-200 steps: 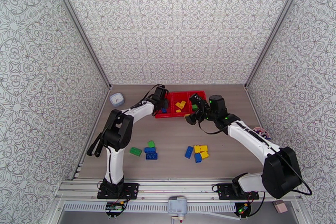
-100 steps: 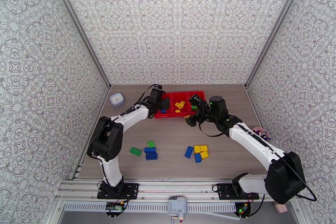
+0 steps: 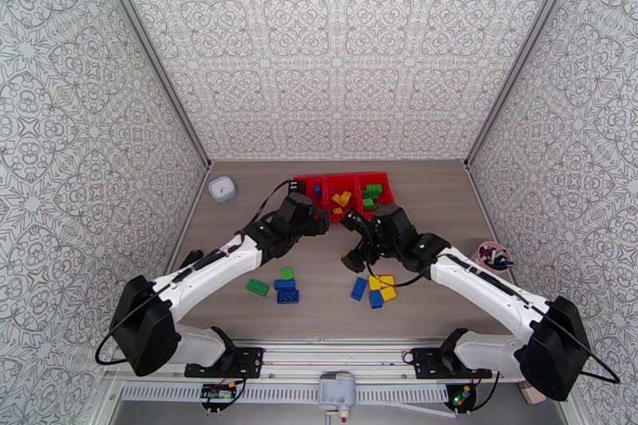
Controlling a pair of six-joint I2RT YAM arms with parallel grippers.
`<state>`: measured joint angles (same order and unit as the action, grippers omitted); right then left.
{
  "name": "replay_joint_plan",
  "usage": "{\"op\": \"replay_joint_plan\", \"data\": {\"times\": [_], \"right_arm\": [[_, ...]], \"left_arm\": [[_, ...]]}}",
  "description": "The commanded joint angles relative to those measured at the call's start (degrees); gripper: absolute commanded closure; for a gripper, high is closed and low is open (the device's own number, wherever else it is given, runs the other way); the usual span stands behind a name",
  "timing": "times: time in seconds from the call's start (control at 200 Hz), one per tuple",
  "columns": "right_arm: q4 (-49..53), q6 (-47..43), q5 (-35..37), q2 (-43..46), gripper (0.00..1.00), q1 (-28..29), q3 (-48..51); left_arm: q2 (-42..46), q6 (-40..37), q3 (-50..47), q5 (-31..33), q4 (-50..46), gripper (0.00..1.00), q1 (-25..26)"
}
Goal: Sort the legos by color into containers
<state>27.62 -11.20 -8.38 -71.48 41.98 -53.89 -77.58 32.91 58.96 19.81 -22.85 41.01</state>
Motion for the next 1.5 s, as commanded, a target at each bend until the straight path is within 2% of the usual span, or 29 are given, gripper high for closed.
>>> {"op": "replay_joint_plan", "data": {"times": [0.0, 0.15, 0.335, 0.645, 1.06, 1.495], "right_arm": [[8.2, 0.7, 6.3, 1.1, 0.0, 2.7, -0.4], [13.9, -0.1, 10.2, -0.9, 0.0, 7.0, -0.9], [23.6, -1.0, 11.5, -10.0, 0.0, 10.7, -5.5], [28.7, -3.0, 10.9, -25.7, 0.0, 10.8, -13.3], [28.2, -5.1, 10.3, -34.2, 0.02, 10.8, -15.5], [25.3, -5.9, 10.5, -35.3, 0.28, 10.7, -14.9]], "left_arm": [[4.1, 5.0, -4.1, 3.3, -4.5, 0.0, 1.1], [8.6, 4.8, -10.0, 4.2, -3.1, 0.0, 0.9], [11.5, 3.8, -13.5, 3.4, -2.3, 0.0, -0.9], [12.1, 2.3, -14.7, 1.2, -1.4, 0.0, -4.7], [9.6, 2.3, -13.3, 1.8, -1.1, 0.0, -4.5], [9.9, 2.3, -13.5, 2.5, -2.2, 0.0, -3.1]]}}
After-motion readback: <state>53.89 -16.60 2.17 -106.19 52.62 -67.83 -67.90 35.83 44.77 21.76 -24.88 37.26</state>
